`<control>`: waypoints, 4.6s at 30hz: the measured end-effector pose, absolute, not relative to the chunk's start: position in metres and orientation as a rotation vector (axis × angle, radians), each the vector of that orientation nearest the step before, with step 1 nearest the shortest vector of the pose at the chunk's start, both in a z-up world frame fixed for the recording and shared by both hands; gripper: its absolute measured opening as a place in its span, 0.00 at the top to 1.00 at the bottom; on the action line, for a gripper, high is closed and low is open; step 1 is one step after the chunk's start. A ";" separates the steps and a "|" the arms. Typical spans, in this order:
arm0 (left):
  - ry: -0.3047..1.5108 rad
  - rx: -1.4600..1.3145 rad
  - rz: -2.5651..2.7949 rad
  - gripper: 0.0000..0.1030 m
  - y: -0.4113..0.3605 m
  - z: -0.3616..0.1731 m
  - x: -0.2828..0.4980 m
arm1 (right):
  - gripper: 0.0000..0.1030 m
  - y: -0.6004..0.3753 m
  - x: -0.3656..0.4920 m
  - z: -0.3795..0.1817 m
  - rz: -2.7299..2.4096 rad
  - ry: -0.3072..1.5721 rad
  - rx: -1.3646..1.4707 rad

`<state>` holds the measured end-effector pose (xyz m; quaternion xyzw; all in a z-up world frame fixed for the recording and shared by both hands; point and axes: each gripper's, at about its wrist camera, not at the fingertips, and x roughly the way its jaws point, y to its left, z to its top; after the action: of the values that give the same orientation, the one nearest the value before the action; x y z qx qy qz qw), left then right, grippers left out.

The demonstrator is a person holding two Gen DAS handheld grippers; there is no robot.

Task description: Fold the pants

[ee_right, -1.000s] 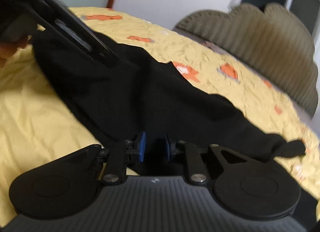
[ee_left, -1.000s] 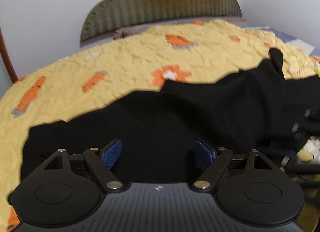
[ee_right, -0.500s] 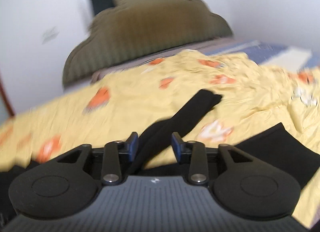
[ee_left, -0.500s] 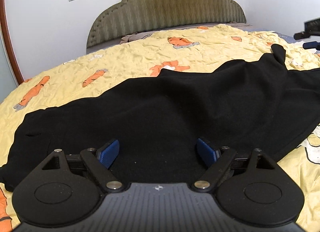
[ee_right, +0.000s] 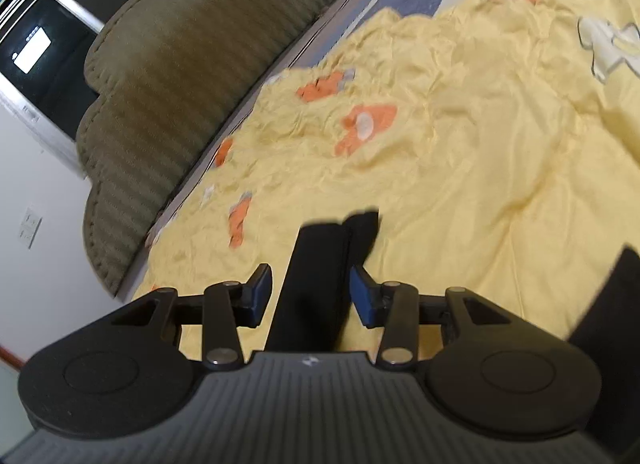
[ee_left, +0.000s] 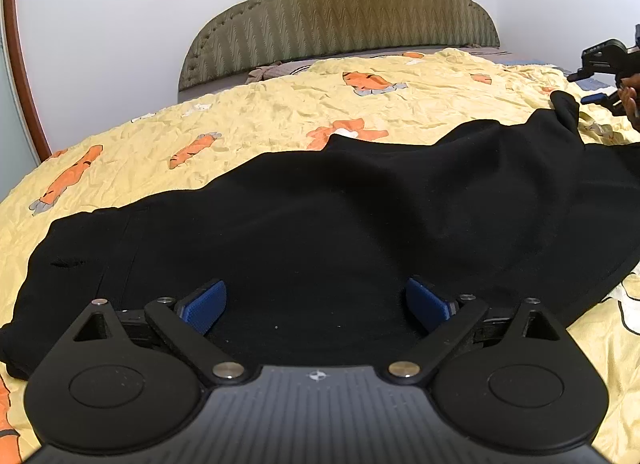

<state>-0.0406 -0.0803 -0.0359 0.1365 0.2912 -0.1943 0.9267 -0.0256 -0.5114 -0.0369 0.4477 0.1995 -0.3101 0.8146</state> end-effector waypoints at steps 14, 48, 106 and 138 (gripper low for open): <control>0.597 0.281 -0.398 0.05 -0.081 -0.036 -0.041 | 0.95 -0.516 -0.002 -0.045 -0.686 0.528 0.939; 0.599 0.283 -0.402 0.04 -0.081 -0.036 -0.041 | 0.96 -0.464 -0.266 0.000 -0.904 0.319 1.044; 0.603 0.285 -0.401 0.02 -0.080 -0.036 -0.041 | 0.96 -0.474 -0.256 0.006 -0.892 0.347 1.063; 0.643 0.067 -0.149 0.02 0.050 -0.002 -0.049 | 0.63 -0.085 -0.116 -0.001 -0.011 0.586 -0.738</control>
<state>-0.0489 0.0501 -0.0016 0.0329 0.3156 -0.0730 0.9455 -0.1155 -0.0853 -0.0006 -0.3554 0.2823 -0.0054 0.8911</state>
